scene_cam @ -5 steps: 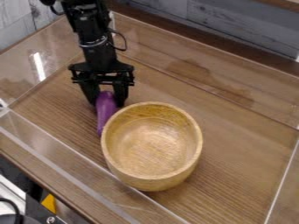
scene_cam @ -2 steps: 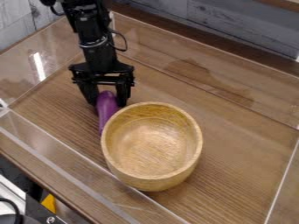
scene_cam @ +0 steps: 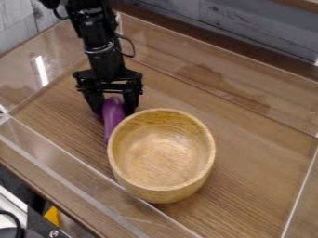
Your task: Put the purple eggplant in the brown bowl
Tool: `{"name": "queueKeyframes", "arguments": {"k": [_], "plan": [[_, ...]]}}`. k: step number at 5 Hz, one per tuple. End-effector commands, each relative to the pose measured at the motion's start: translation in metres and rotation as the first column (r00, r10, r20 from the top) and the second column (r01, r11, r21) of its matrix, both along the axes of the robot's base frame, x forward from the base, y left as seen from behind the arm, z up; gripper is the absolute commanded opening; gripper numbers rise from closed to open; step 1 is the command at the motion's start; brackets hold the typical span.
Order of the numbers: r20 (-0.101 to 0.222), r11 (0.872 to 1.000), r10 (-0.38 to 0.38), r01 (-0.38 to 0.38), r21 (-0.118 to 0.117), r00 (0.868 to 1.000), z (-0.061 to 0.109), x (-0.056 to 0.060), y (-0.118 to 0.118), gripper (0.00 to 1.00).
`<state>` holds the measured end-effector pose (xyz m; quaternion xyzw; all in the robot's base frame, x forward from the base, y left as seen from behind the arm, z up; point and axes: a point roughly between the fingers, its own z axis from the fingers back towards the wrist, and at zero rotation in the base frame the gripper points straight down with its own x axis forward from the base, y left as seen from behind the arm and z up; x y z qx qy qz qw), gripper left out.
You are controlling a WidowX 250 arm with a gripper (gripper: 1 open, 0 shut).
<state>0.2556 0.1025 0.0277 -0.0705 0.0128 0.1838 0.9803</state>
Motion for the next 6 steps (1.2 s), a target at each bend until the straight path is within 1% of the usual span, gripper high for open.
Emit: {"name": "queueKeyframes", "arguments": {"k": [1, 6], "plan": [[0.036, 1.0, -0.002, 0.001, 0.023, 0.999, 0.01, 0.004, 0.001, 0.0], [0.027, 1.0, 0.016, -0.017, 0.017, 0.999, 0.025, 0.0, -0.003, 0.0]]}}
